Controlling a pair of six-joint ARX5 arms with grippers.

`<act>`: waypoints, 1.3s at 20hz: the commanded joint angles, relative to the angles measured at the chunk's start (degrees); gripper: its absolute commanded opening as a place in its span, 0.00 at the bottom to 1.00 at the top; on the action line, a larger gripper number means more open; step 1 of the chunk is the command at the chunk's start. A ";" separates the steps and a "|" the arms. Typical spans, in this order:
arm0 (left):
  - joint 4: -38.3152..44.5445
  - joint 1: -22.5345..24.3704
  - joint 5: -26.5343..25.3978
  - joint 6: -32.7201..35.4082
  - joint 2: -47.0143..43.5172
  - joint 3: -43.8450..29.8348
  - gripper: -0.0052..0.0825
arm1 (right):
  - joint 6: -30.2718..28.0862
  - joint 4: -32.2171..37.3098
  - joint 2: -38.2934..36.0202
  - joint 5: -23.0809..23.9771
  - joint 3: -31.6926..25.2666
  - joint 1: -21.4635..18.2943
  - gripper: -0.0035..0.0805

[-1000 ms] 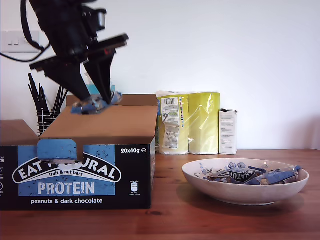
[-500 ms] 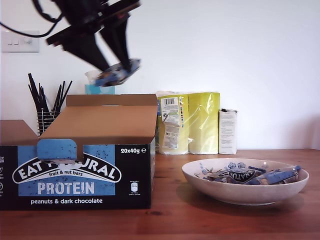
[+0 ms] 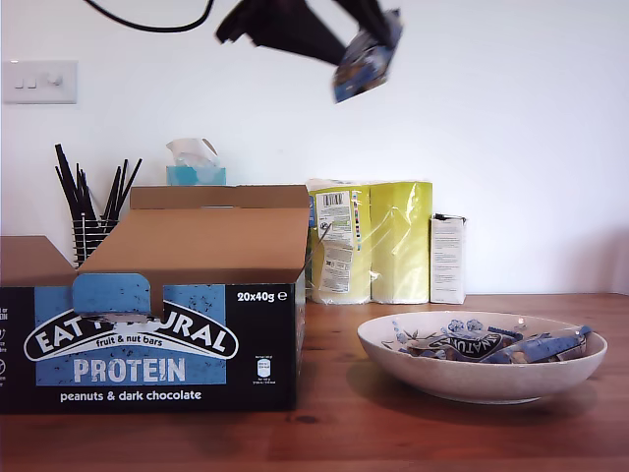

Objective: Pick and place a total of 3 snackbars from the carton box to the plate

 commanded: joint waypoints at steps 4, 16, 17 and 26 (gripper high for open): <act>-2.36 -2.60 0.72 12.20 8.87 9.60 0.27 | 0.20 0.31 -0.48 -0.09 0.13 0.15 0.03; -7.08 -5.40 0.94 83.78 30.60 24.22 0.29 | -3.15 0.24 -0.92 -0.50 0.13 0.24 0.03; -7.54 -4.96 -0.37 87.17 31.56 24.22 0.29 | -3.61 0.31 -0.92 -0.50 0.13 0.24 0.03; -21.29 -4.50 9.53 92.32 33.40 24.30 0.32 | -6.01 0.50 -1.01 -3.91 0.11 0.24 0.03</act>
